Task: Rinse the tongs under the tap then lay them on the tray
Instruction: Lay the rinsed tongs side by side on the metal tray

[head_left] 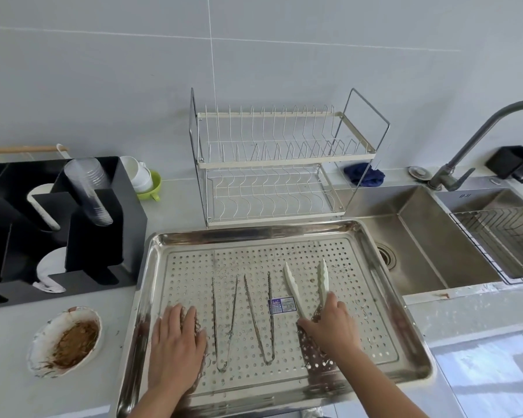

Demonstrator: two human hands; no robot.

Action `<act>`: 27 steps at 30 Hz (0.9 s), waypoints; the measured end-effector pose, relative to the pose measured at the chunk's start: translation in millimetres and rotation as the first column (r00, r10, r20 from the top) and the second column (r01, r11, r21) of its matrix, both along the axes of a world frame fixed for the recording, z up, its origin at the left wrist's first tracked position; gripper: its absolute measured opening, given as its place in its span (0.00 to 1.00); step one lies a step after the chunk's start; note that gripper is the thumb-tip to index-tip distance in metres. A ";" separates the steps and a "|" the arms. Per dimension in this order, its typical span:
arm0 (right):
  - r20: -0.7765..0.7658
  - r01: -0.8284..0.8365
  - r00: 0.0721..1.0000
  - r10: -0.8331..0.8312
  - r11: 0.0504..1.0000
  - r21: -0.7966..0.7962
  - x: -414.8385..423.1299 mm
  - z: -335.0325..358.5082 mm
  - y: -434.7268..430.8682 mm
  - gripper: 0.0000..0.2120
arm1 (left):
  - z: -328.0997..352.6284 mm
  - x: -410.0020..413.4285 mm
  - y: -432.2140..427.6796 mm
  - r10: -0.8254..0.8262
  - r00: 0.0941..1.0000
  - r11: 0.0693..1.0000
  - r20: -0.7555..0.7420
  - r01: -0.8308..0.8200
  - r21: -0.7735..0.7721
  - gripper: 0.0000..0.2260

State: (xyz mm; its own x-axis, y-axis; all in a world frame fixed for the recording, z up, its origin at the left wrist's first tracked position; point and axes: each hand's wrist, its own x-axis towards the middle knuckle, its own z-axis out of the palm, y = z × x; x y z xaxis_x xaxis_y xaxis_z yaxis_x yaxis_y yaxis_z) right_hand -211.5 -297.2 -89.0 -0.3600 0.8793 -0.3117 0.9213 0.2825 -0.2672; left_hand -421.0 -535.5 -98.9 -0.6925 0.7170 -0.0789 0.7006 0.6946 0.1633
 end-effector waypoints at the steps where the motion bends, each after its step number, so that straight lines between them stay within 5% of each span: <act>1: -0.002 0.004 1.000 -0.004 1.000 0.001 -0.3 -0.4 -2.3 0.50 | -0.6 -0.1 -0.5 -0.003 1.000 1.000 0.004 0.003 0.009 0.37; 27: -0.010 -0.010 1.000 0.010 1.000 0.014 7.9 -4.5 -16.7 0.52 | -3.0 1.3 -3.0 0.029 0.996 0.999 0.086 -0.026 -0.031 0.40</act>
State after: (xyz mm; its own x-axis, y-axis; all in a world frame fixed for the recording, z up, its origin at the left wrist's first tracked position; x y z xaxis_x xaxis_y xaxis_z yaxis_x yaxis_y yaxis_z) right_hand -203.6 -313.9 -93.5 -0.3722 0.8797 -0.2959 0.9155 0.2955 -0.2729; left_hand -419.7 -538.5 -101.9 -0.7016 0.6943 -0.1604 0.6653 0.7189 0.2015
